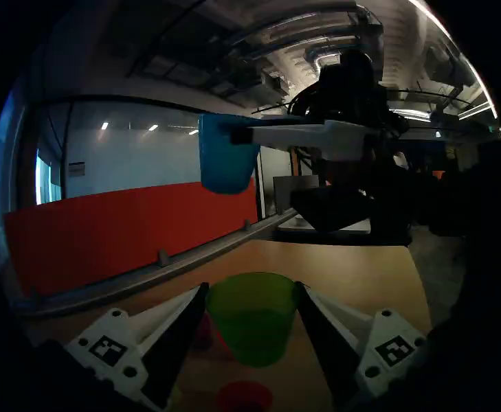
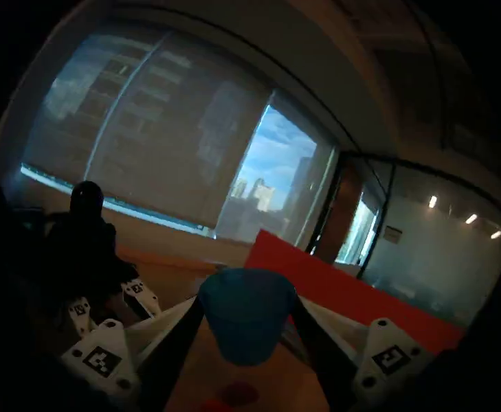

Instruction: Pour water

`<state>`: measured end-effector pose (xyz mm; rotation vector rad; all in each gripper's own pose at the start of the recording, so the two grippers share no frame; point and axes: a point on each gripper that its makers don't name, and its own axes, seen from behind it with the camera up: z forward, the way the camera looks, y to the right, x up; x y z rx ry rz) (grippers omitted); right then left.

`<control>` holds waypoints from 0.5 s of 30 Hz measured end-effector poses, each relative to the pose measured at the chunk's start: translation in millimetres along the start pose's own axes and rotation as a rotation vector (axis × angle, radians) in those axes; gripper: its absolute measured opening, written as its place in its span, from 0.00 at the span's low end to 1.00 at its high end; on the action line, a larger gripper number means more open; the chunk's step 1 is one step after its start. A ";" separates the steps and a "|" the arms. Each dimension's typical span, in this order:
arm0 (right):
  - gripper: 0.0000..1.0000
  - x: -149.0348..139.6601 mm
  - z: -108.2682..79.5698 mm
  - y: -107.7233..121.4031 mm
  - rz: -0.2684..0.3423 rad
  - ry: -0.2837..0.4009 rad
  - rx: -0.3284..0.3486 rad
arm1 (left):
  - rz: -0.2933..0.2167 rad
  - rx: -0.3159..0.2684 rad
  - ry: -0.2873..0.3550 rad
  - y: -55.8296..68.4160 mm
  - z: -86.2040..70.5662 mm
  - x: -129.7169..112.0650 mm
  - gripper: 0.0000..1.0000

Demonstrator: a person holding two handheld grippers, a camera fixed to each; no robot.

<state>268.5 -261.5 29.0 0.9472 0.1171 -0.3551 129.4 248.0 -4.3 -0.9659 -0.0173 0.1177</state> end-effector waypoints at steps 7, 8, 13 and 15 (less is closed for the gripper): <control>0.91 -2.0 1.3 1.3 0.166 -0.003 0.023 | 0.001 0.005 0.000 -0.6 -0.6 0.7 0.90; 0.91 -2.0 1.3 1.4 0.185 -0.002 0.026 | 0.001 0.005 0.000 -0.8 -0.6 0.9 0.90; 0.91 -3.0 0.7 2.5 0.217 -0.003 0.026 | 0.003 0.007 0.000 -1.1 -1.1 1.4 0.90; 0.91 -3.6 0.4 3.0 0.222 -0.006 0.025 | 0.004 0.008 0.000 -1.7 -1.4 1.9 0.90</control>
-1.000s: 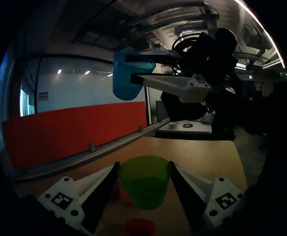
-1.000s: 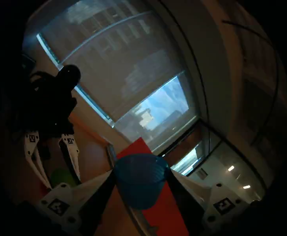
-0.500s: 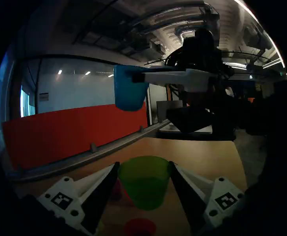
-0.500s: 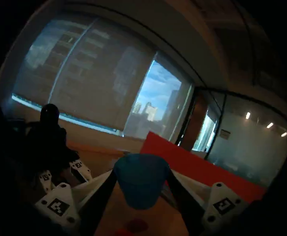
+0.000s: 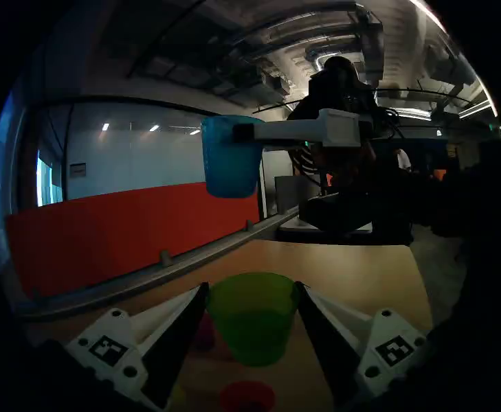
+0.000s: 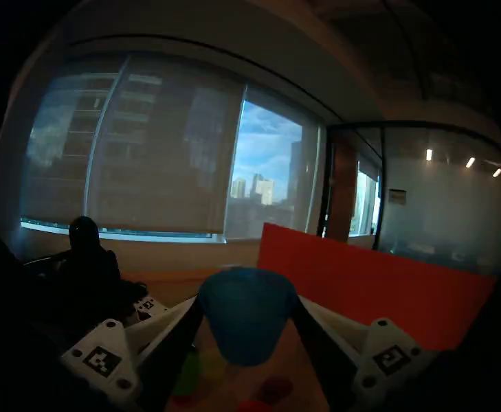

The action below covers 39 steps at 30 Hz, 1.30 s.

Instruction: Pour water

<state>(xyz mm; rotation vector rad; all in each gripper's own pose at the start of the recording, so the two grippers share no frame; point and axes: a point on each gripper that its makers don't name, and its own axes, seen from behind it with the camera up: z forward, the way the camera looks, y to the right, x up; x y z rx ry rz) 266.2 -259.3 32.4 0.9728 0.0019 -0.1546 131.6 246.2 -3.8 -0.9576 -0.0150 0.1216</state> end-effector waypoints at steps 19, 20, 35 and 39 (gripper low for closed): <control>0.91 -38.2 -20.8 8.3 0.041 -0.047 -0.030 | -0.004 0.030 -0.003 -11.2 -9.4 -1.3 0.90; 0.91 -41.6 -22.8 8.8 0.043 -0.052 -0.033 | -0.003 0.032 -0.004 -11.8 -10.1 -1.8 0.90; 0.91 -74.2 -43.5 16.1 0.054 -0.101 -0.062 | -0.010 0.030 -0.011 -8.0 -15.3 -4.9 0.90; 0.91 -85.6 -47.8 15.3 0.055 -0.121 -0.066 | -0.009 0.026 -0.018 -4.6 -16.5 -7.1 0.90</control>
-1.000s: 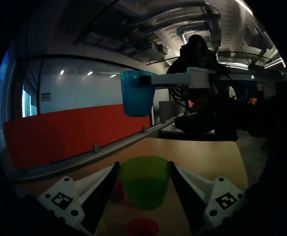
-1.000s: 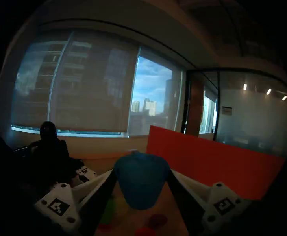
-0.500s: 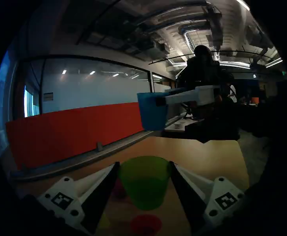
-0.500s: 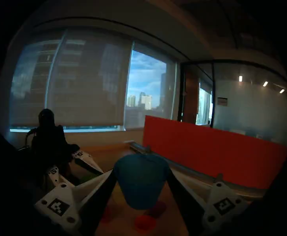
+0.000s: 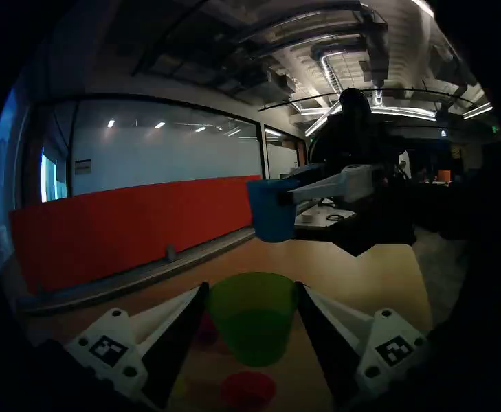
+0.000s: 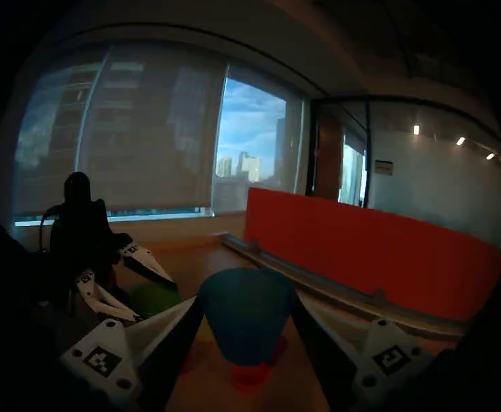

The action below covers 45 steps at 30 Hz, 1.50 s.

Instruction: Pour water

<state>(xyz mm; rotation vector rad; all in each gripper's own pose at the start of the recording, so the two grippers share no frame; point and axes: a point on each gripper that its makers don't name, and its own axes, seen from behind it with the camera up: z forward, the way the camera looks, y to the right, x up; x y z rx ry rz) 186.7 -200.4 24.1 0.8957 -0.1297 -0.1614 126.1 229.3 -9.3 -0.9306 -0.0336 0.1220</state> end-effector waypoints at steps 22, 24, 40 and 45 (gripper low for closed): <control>0.91 -51.5 -13.8 -2.8 0.033 -0.081 -0.009 | -0.004 0.060 -0.027 -12.8 -26.8 -15.2 0.90; 0.91 -57.2 -14.3 -3.5 0.037 -0.092 -0.008 | -0.007 0.073 -0.031 -17.0 -31.9 -17.5 0.90; 0.91 -95.1 -23.1 -5.4 0.062 -0.165 -0.010 | -0.023 0.164 -0.080 -44.9 -66.4 -43.8 0.90; 0.91 -101.2 -23.9 -5.5 0.064 -0.177 -0.010 | -0.025 0.180 -0.097 -48.8 -71.3 -51.5 0.90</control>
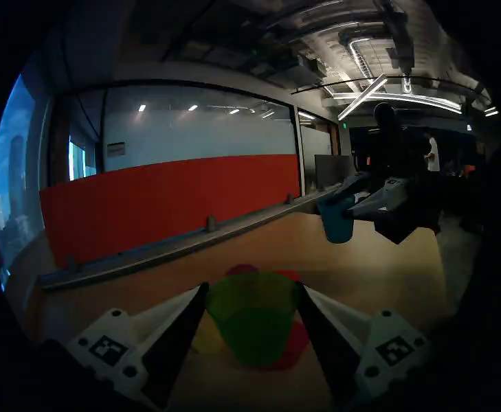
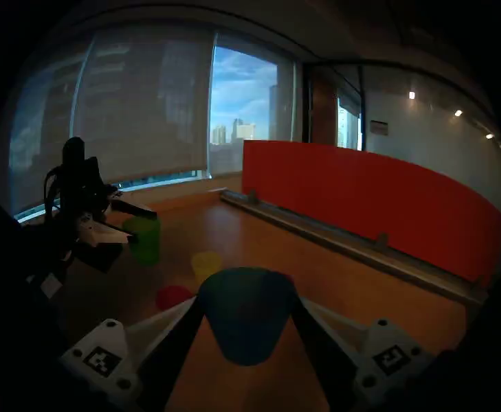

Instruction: Pour water

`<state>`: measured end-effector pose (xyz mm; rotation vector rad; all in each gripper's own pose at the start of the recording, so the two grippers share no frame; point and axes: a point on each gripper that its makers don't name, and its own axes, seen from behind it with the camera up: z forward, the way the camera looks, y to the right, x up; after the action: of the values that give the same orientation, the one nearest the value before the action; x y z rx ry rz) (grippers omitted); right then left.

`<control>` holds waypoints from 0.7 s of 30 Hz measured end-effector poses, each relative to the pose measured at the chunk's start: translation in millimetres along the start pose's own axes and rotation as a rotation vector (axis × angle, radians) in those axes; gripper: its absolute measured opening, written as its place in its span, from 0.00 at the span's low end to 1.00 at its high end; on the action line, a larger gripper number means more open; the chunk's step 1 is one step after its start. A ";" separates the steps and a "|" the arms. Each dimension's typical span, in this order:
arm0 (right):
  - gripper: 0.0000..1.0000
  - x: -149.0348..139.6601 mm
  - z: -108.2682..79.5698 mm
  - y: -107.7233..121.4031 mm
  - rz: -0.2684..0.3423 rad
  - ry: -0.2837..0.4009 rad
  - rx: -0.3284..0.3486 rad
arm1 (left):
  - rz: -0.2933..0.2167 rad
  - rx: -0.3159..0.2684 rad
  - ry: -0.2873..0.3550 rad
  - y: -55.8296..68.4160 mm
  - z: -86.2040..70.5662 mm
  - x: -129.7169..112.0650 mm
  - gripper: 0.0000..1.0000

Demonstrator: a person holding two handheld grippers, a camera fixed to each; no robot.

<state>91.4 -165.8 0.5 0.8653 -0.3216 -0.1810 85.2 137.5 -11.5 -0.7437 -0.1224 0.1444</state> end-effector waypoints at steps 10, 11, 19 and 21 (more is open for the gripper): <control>0.91 -24.4 6.1 -6.0 0.008 -0.047 0.017 | -0.008 0.020 -0.052 -8.9 -1.2 -24.8 0.90; 0.91 -28.4 7.1 -6.6 0.009 -0.055 0.018 | -0.007 0.022 -0.062 -10.0 -1.3 -28.8 0.90; 0.92 -47.6 14.7 -8.4 0.016 -0.096 0.027 | -0.017 0.016 -0.134 -13.1 0.0 -58.3 0.90; 0.92 -51.2 16.1 -7.6 0.016 -0.103 0.027 | -0.023 0.013 -0.155 -13.5 0.8 -66.8 0.90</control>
<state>37.6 -167.7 -6.0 0.8812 -0.4284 -0.2073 20.6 116.6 -5.8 -0.7177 -0.2769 0.1804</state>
